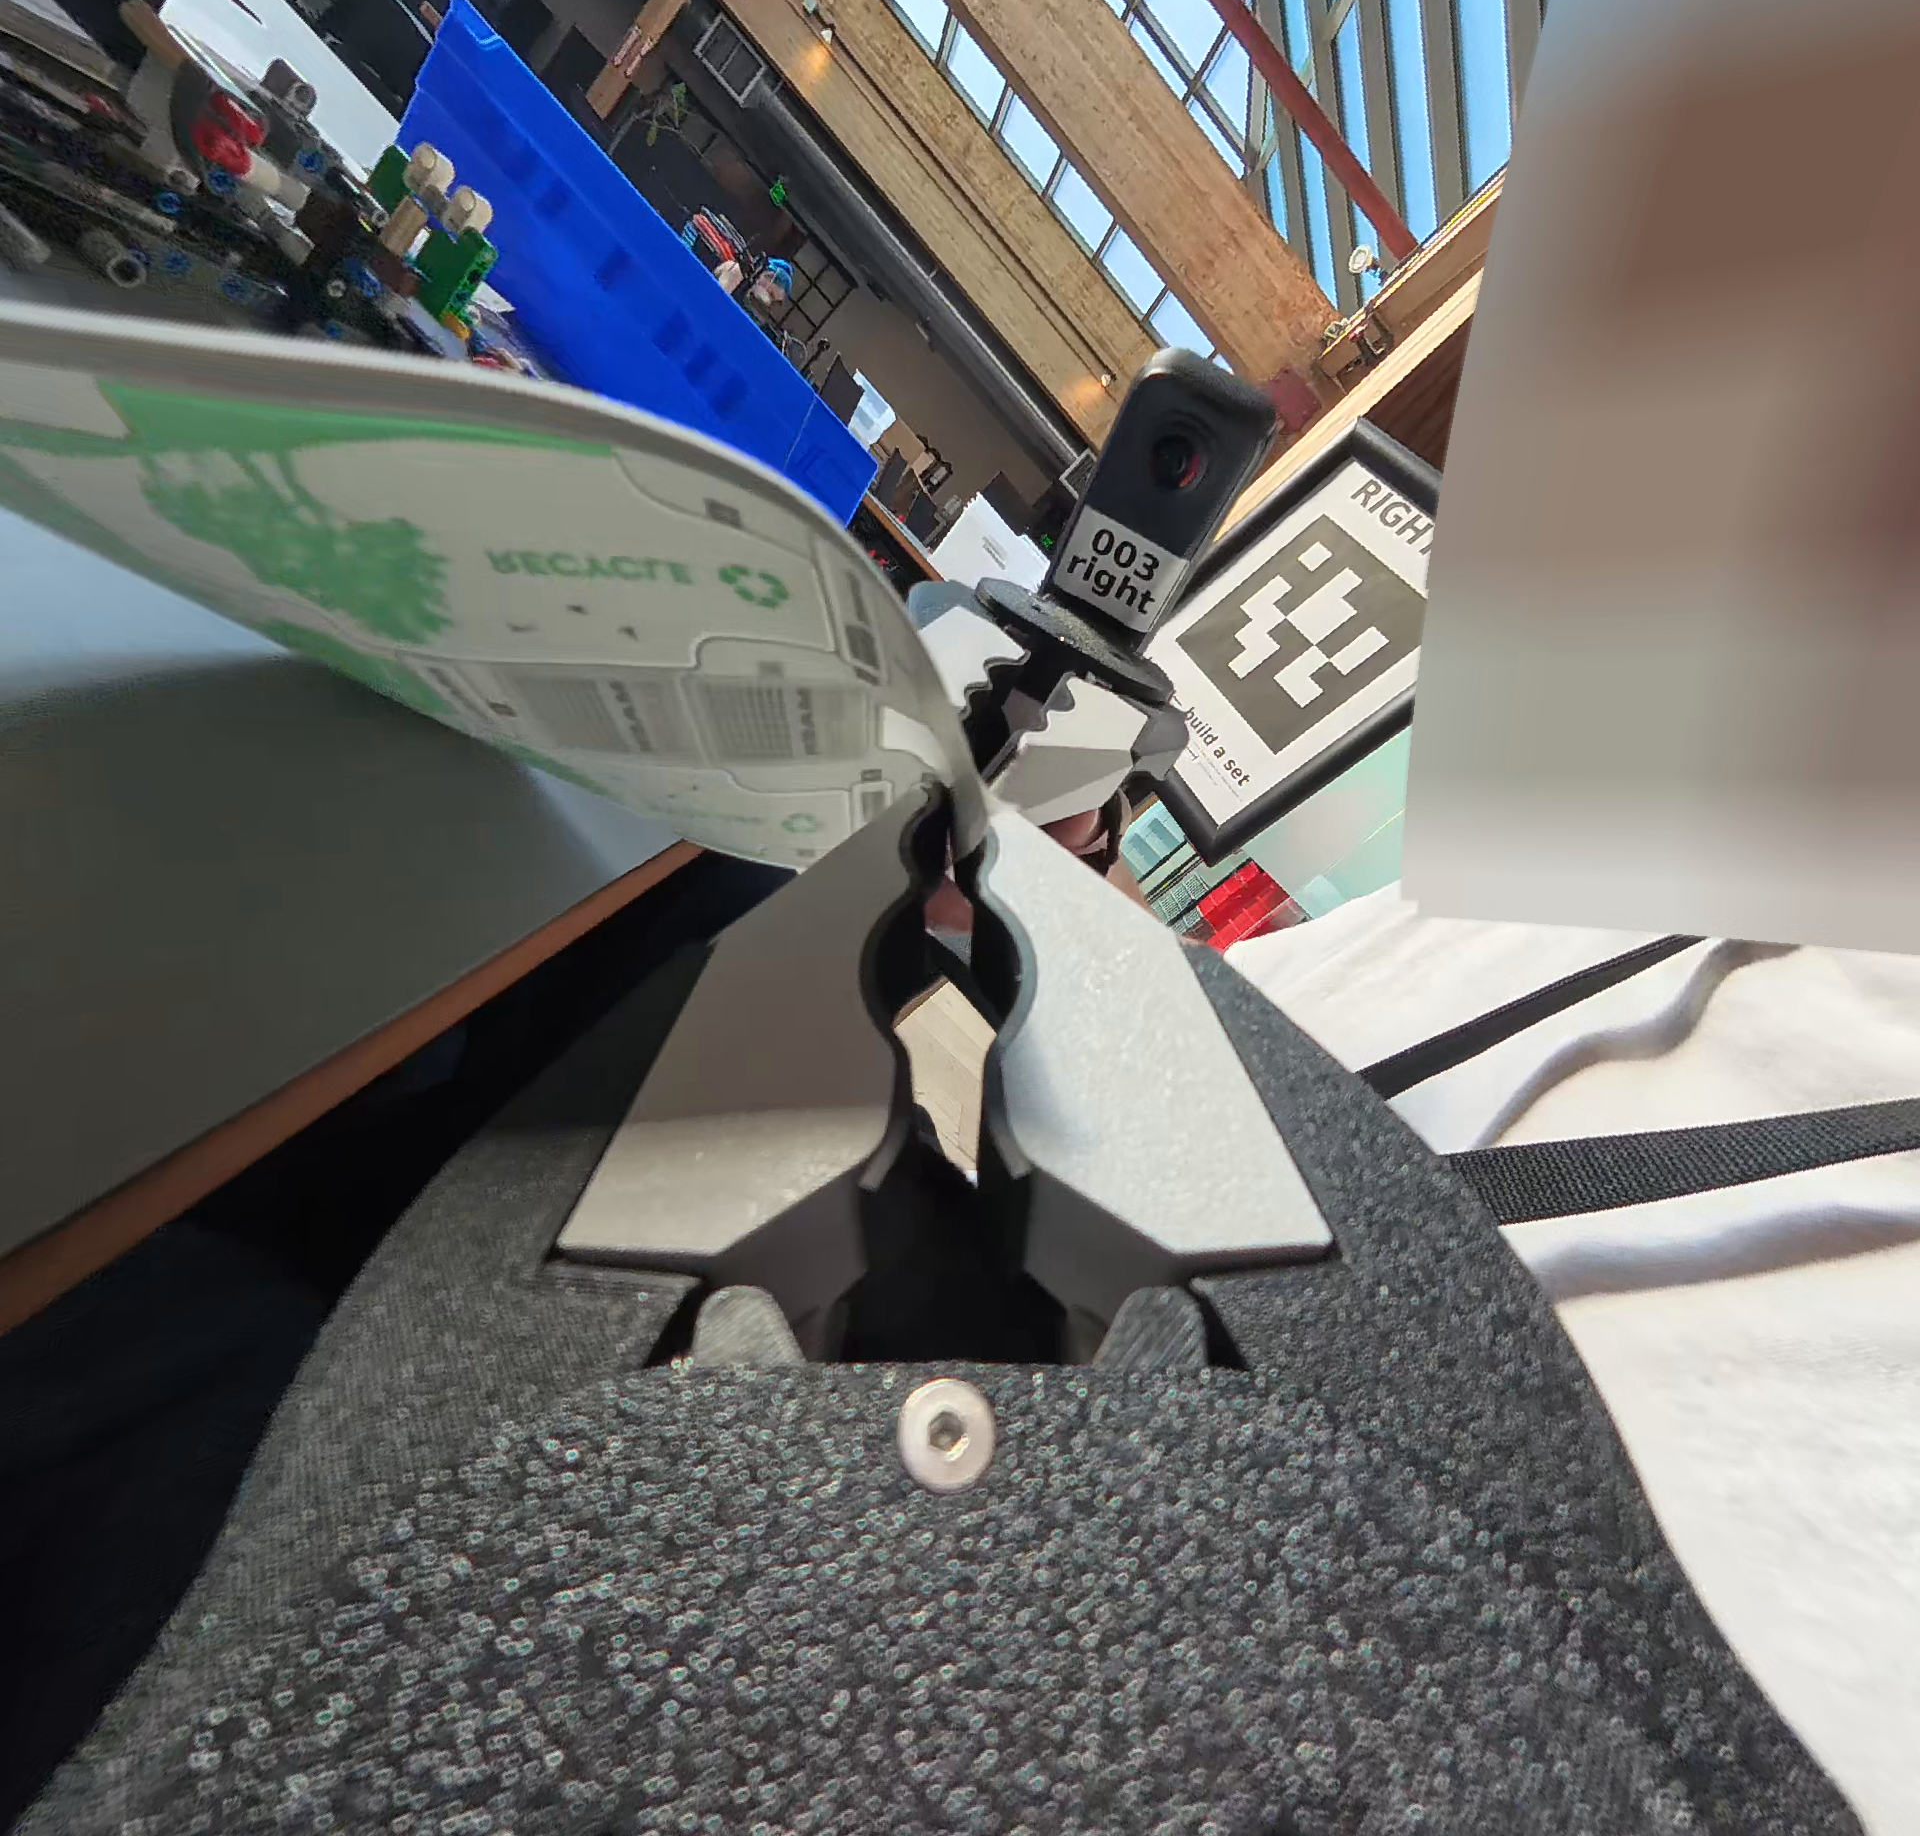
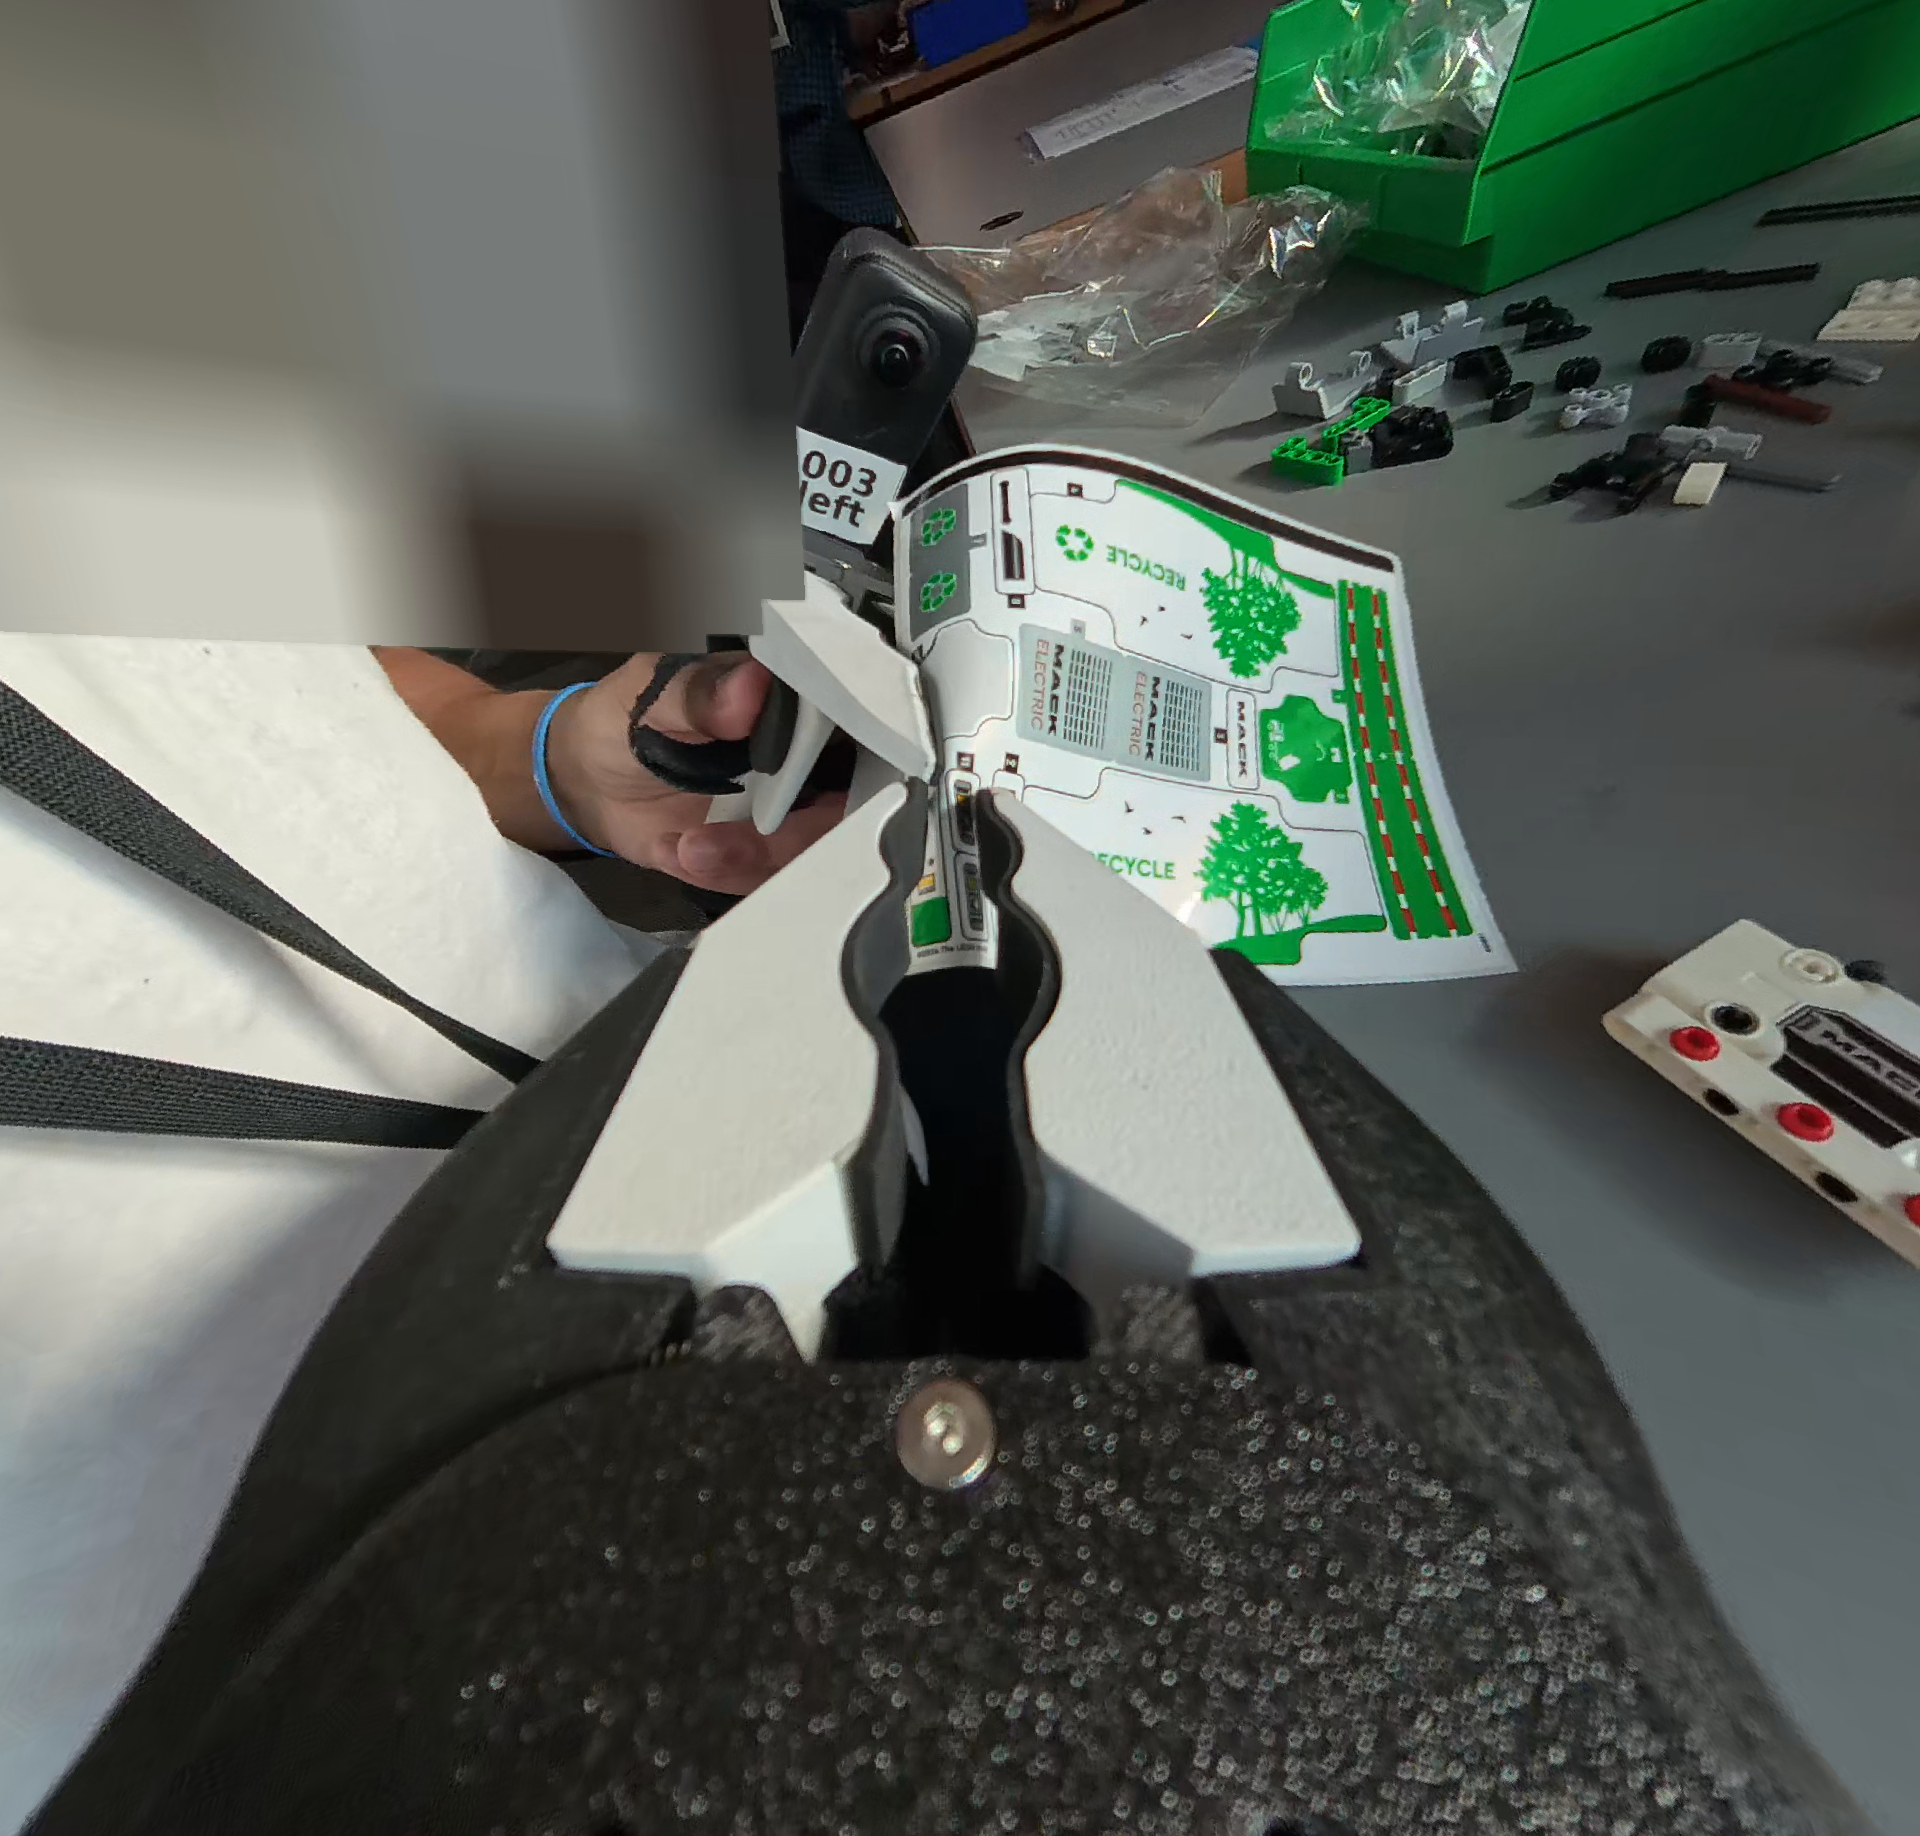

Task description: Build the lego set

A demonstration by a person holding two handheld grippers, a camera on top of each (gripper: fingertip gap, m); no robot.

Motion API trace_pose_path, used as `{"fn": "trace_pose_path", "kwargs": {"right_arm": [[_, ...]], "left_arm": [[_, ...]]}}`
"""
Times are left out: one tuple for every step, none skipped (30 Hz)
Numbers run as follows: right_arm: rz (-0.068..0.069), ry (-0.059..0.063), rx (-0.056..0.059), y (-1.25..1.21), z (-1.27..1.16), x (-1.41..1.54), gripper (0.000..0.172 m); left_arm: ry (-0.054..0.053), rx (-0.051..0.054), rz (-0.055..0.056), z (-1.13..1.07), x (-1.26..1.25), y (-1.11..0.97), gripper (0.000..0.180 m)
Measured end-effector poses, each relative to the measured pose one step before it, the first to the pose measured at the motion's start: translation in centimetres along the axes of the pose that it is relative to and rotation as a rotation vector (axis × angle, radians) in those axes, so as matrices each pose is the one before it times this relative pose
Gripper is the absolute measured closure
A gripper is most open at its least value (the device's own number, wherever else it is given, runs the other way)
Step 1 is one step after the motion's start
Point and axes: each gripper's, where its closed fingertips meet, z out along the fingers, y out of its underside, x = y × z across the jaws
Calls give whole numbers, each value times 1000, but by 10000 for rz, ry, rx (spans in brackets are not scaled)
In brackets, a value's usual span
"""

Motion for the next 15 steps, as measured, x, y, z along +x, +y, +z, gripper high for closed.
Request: {"fn": "trace_pose_path", "kwargs": {"right_arm": [[221, -163, 55, -7, -5, -65, 164], [191, -159, 35, 28, 4, -67, 165], [173, -160, 46, 25, 6, -71, 165], [190, -159, 26, 53, 8, -52, 166], [218, -212, 33, 39, -7, -92, 166], [299, -248, 83, -9, -34, -71, 166], [332, -262, 10, 123, -17, -33, 166], [263, -162, -10, 155, 6, 86, 166], [135, -91, 22, 115, 11, 75, 166], [138, -135, 28, 85, 8, -38, 166], [202, -197, 34, 30, 3, -100, 166], [235, -222, 41, 19, -12, -89, 166], [226, -161, 20, 52, -27, 22, 166], [168, -113, 52, 20, -37, 53, 166], [143, -167, 62, -7, -47, -60, 166]], "left_arm": [[-9, -24, 110, -6, 49, 7, 180], [-24, -42, 129, -4, 25, 28, 180], [-33, -35, 130, -3, 26, 32, 180], [-47, -41, 129, 2, 5, 36, 180], [-30, -44, 122, -15, 15, 62, 180], [-2, -30, 119, 9, 60, 61, 180], [-37, -57, 121, 8, -3, 100, 180], [-99, -68, 131, 15, -116, 125, 180], [-79, -49, 112, 0, -100, 109, 180], [4, -39, 75, -12, -12, 87, 180], [56, -22, 34, -17, 72, 59, 180], [37, -14, 43, -2, 66, 45, 180], [-20, -29, 71, 8, -9, 74, 180], [-29, -35, 83, 14, -25, 73, 180], [31, -64, 91, 29, 64, 114, 180]]}}
